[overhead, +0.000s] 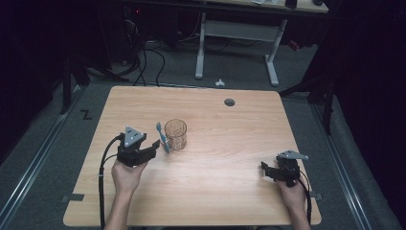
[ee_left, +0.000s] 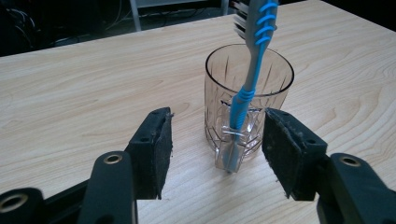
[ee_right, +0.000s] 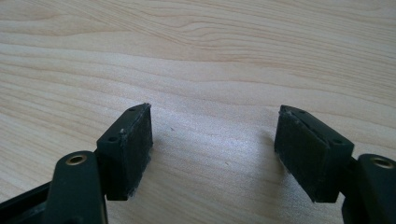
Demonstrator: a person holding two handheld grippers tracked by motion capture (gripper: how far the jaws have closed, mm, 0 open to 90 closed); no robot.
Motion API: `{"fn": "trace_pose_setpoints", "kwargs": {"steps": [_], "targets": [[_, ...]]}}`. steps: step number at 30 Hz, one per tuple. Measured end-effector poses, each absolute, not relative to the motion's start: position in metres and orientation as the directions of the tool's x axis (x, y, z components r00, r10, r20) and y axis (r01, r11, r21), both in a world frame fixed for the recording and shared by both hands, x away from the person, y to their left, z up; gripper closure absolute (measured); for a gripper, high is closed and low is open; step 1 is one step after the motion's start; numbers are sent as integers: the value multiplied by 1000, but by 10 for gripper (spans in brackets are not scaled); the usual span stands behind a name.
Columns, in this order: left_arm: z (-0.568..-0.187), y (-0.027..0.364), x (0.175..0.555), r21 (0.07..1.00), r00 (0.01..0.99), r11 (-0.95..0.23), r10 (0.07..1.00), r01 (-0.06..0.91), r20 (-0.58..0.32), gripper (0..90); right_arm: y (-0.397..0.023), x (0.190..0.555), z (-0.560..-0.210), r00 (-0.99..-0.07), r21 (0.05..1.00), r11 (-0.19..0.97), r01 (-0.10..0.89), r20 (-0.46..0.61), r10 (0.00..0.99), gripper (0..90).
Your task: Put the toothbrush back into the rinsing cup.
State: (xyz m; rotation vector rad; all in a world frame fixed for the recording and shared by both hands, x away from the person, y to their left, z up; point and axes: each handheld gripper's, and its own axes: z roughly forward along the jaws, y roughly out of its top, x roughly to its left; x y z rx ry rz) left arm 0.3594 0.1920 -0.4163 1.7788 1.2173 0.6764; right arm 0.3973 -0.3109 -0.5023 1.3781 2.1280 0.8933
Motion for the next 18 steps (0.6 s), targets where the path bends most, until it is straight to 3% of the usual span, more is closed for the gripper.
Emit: {"fn": "trace_pose_setpoints", "kwargs": {"steps": [18], "targets": [[-421,206,350,872,348,-122,935,474,-59,433,-311,397,-502,-400,724,291,625,-23,916,282]]}}
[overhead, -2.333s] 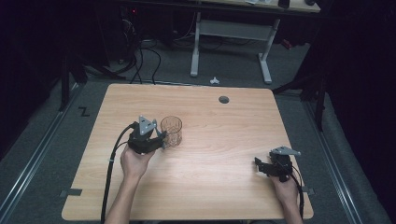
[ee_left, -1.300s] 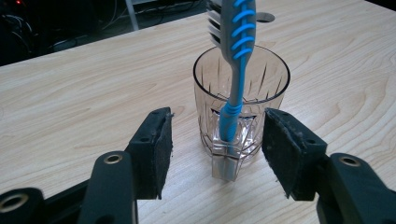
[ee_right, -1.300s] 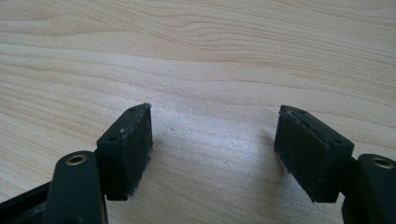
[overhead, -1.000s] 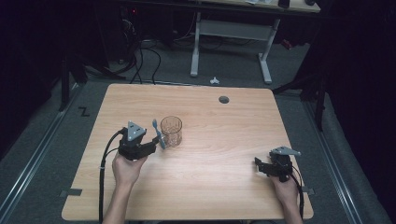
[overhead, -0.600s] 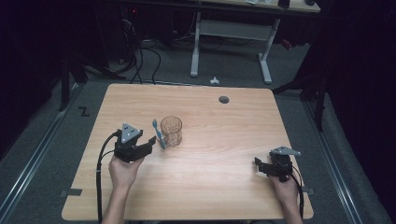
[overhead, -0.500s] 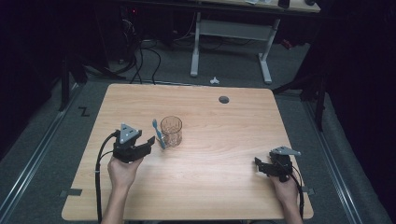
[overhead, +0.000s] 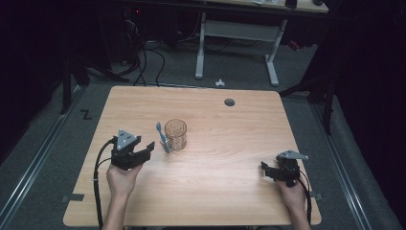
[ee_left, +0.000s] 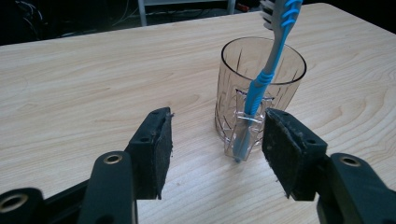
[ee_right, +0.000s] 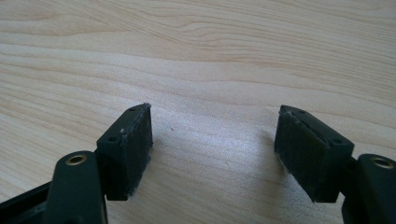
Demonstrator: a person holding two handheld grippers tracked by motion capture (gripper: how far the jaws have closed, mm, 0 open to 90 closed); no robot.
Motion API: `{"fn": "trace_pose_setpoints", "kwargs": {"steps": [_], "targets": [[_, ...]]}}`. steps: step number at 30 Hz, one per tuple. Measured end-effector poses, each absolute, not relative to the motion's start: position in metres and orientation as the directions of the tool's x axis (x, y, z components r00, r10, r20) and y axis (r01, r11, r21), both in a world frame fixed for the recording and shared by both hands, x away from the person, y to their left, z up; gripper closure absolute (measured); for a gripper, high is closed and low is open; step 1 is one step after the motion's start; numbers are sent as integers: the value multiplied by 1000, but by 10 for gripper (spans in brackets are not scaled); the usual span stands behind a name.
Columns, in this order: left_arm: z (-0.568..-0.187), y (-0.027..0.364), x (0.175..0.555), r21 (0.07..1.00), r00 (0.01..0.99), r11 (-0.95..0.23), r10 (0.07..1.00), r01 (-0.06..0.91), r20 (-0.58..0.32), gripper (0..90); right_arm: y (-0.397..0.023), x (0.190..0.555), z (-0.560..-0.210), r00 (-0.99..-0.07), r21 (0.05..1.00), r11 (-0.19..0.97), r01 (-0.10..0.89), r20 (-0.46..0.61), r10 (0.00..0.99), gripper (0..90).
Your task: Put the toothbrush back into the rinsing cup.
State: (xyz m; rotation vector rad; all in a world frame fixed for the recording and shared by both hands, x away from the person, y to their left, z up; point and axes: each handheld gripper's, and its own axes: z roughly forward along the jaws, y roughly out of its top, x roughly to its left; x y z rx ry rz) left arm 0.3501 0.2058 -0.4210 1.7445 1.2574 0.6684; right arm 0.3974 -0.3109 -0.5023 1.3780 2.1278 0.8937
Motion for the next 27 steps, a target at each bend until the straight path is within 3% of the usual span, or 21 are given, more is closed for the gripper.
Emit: {"fn": "trace_pose_setpoints", "kwargs": {"steps": [27], "targets": [[-430,218,340,871,314,-83,946,484,-84,435,-311,397,-502,-399,724,291,625,-23,916,282]]}}
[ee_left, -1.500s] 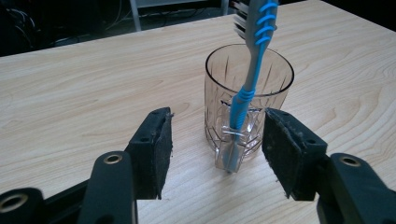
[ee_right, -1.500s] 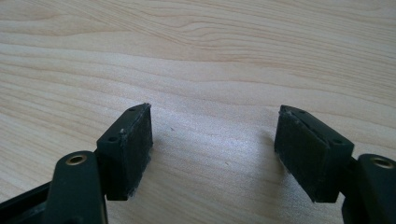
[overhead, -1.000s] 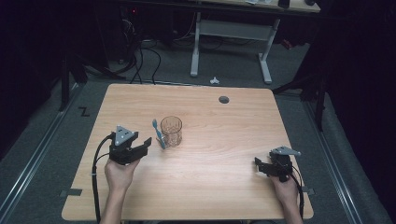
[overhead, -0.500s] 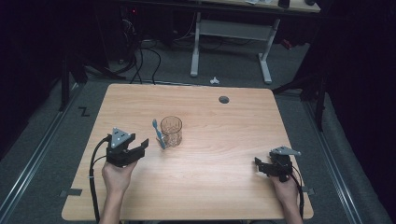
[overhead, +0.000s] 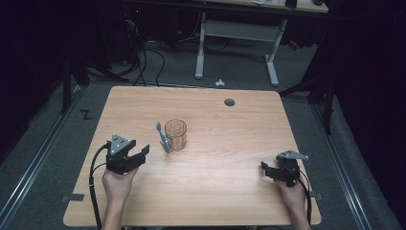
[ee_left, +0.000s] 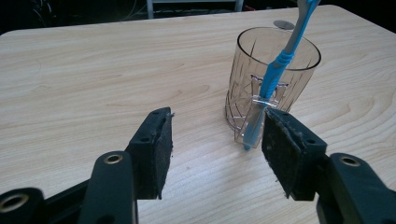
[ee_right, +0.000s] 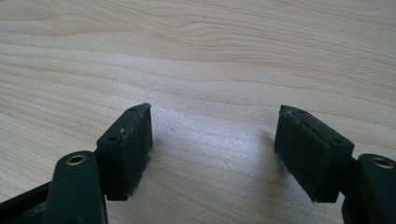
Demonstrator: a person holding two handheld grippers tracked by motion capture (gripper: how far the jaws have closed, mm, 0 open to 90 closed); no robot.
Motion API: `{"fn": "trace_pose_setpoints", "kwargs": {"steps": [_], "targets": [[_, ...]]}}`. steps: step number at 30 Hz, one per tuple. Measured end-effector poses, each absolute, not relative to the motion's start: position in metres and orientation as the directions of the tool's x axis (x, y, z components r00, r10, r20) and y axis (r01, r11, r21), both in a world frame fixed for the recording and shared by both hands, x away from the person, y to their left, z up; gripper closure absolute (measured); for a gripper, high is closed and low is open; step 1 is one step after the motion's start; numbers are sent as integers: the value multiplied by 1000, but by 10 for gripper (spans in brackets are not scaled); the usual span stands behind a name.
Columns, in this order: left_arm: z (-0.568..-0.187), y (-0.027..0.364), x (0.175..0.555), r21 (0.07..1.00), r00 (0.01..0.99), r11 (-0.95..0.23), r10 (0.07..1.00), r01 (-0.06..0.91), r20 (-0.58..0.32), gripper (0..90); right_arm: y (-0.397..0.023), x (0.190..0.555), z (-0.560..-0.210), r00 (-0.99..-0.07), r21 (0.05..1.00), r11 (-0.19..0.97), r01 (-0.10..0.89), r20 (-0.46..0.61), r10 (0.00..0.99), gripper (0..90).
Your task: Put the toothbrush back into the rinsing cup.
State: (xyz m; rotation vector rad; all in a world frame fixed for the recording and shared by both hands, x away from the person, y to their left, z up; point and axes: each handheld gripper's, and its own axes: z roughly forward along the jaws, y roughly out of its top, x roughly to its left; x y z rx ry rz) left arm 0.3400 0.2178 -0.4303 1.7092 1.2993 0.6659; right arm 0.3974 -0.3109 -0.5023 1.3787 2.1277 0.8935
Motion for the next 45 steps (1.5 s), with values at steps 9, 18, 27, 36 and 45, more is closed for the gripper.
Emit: {"fn": "trace_pose_setpoints", "kwargs": {"steps": [9,18,27,36,45], "targets": [[-435,221,337,868,305,-73,948,491,-93,435,-311,397,-502,-399,725,290,625,-22,917,282],[-442,224,334,859,293,-66,951,508,-100,435,-311,397,-502,-399,724,291,625,-23,916,282],[-447,227,331,855,283,-50,952,517,-115,435,-311,397,-502,-400,724,291,625,-23,916,282],[-456,231,330,841,266,-36,955,539,-130,435,-311,397,-502,-400,724,291,625,-23,916,282],[-465,232,330,827,254,-28,957,561,-140,435,-311,397,-502,-400,724,291,625,-24,916,282]]}}
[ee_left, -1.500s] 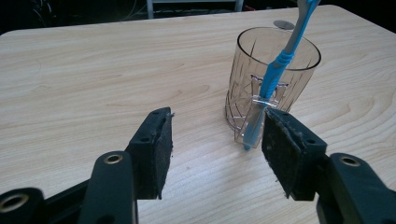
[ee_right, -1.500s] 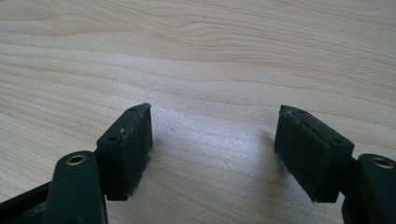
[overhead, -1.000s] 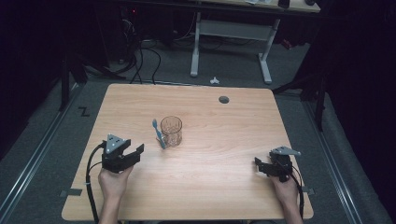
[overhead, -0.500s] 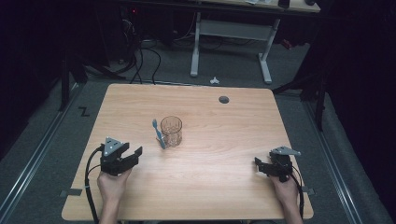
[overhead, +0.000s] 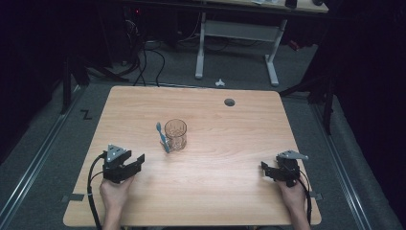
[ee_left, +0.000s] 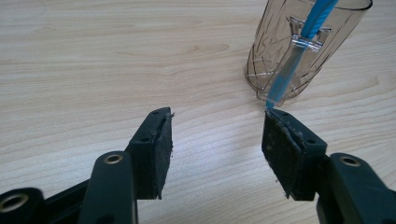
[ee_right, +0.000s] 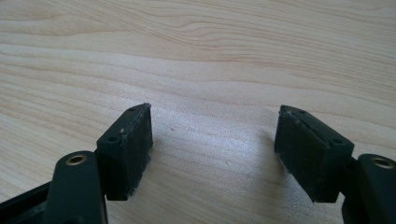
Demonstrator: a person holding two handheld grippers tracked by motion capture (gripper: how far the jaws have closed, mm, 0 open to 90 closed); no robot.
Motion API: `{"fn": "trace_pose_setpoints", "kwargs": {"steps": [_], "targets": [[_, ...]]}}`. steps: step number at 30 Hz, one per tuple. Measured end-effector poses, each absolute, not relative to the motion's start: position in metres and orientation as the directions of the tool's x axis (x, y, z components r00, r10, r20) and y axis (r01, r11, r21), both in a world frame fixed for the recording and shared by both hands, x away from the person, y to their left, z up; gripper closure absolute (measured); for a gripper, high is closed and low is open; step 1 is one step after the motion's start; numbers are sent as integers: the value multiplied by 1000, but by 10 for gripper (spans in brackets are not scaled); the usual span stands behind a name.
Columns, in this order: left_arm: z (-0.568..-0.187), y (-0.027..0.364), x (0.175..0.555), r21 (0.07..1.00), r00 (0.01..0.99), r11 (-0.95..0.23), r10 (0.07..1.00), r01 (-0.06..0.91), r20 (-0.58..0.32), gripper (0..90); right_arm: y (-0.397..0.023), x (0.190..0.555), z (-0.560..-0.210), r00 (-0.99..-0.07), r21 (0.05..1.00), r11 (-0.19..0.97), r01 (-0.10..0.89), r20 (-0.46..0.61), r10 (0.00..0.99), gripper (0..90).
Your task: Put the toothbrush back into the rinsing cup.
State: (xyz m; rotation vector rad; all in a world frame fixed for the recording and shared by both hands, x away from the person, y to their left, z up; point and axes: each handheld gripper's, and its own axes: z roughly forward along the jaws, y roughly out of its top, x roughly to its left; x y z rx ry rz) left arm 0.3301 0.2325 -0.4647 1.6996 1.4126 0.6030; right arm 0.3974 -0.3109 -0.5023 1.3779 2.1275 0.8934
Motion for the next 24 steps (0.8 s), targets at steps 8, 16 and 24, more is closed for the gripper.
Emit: {"fn": "trace_pose_setpoints", "kwargs": {"steps": [8,16,24], "targets": [[-471,234,330,819,250,-6,954,574,-168,434,-311,397,-502,-400,724,291,625,-23,916,282],[-474,233,330,813,251,0,951,582,-179,434,-311,397,-502,-400,724,291,625,-23,916,282],[-478,231,332,809,245,-10,955,587,-166,433,-311,397,-502,-400,724,291,625,-24,916,282]]}}
